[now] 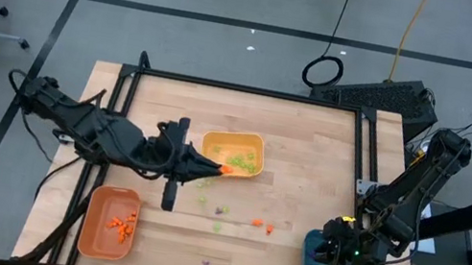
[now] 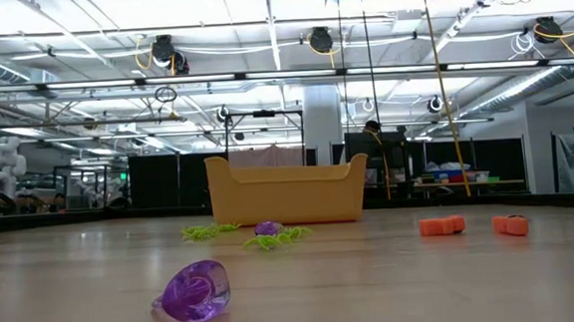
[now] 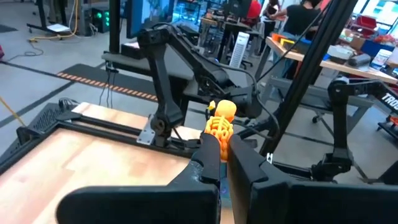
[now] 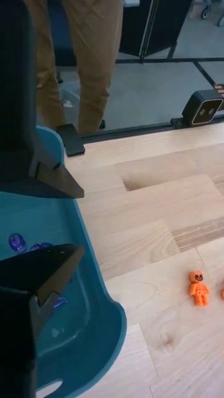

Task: Sort Halloween decoration
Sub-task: Put the orange skeleton toy into the orange bin

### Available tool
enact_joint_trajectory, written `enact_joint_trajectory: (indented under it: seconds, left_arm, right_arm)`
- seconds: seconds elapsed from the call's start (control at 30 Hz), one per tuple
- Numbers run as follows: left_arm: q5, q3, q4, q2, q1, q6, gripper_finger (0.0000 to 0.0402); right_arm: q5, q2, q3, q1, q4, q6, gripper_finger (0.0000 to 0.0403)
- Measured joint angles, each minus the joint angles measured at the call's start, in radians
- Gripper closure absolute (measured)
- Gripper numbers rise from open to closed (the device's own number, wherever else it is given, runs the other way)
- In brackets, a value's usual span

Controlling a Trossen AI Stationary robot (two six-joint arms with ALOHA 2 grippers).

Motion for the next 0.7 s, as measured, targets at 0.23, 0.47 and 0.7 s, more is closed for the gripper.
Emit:
enact_joint_trajectory:
  seconds: [0.23, 0.47, 0.7]
  left_arm:
    - [0.0, 0.0, -0.006, -0.004, -0.002, 0.083, 0.0398]
    - [0.005, 0.0, -0.007, -0.004, -0.003, 0.369, 0.0398]
    - [0.005, 0.0, -0.007, -0.004, 0.001, 0.692, 0.0398]
  right_arm:
    - [0.0, 0.0, 0.0, 0.0, -0.004, -0.003, 0.0285]
    - [0.0, 0.0, 0.0, 0.0, -0.005, -0.042, 0.0285]
    - [-0.001, 0.0, 0.0, 0.0, -0.005, -0.002, 0.0285]
